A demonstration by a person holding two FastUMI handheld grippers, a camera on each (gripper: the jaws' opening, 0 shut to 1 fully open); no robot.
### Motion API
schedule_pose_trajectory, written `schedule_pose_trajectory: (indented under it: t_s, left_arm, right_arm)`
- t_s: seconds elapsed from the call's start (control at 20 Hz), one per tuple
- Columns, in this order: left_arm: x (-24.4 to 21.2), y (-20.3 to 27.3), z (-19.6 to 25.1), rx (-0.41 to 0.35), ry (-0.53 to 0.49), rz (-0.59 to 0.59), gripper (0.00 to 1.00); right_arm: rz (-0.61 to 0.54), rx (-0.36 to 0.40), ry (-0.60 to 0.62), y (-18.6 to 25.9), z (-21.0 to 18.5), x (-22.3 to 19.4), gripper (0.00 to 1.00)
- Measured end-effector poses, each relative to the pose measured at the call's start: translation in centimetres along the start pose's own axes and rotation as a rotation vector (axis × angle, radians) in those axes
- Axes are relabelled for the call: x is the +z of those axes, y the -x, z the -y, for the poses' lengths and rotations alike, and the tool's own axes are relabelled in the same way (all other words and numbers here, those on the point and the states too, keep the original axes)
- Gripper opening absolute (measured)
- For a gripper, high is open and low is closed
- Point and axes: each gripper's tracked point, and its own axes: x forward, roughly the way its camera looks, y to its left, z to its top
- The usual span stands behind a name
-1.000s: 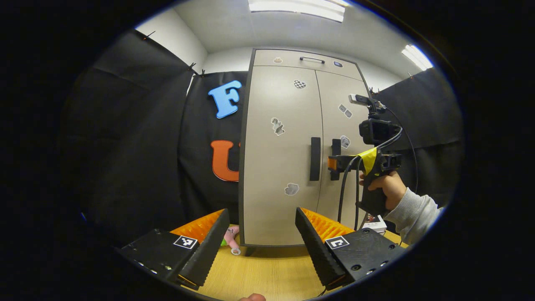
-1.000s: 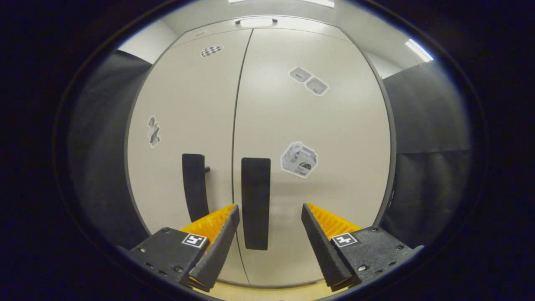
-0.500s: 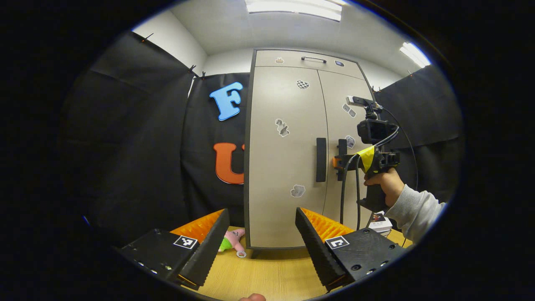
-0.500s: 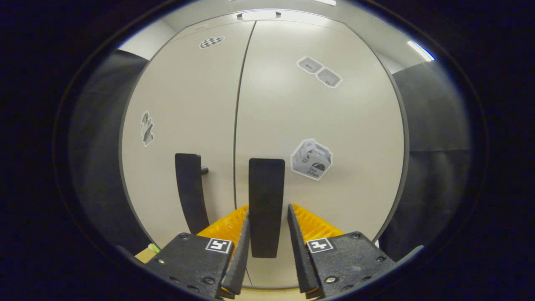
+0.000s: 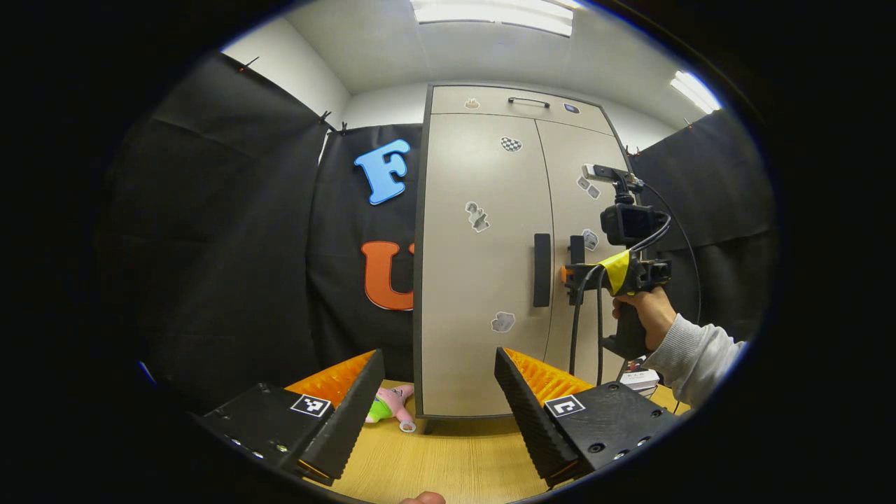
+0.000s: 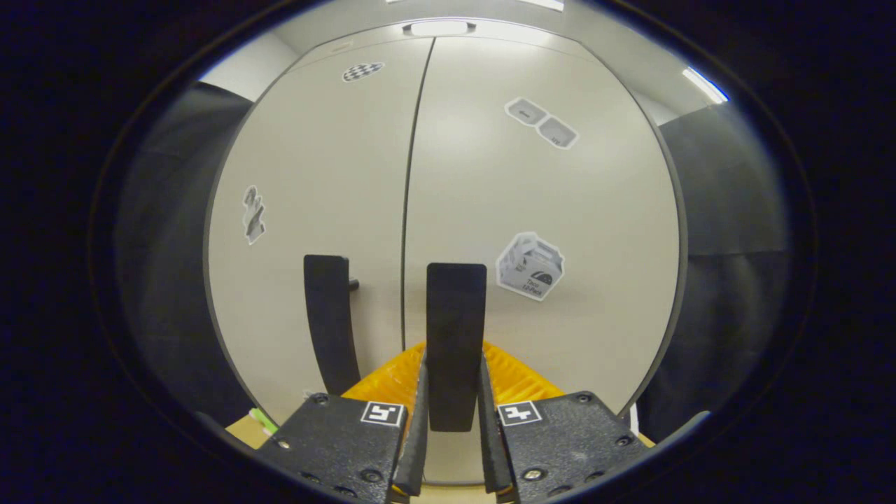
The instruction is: Open the right door of the double-door shoe cabinet with the right hand, and open the left door with the left hand.
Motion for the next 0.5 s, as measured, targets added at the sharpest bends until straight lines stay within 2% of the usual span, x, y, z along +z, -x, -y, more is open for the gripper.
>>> schedule_pose_trajectory:
  t_s: [0.5]
  left_arm:
    - [0.4,1.0,-0.2,0.009,-0.008,0.016,0.95]
  right_arm:
    - [0.011,0.066,-0.038,6.6,1.9,-0.3,0.25]
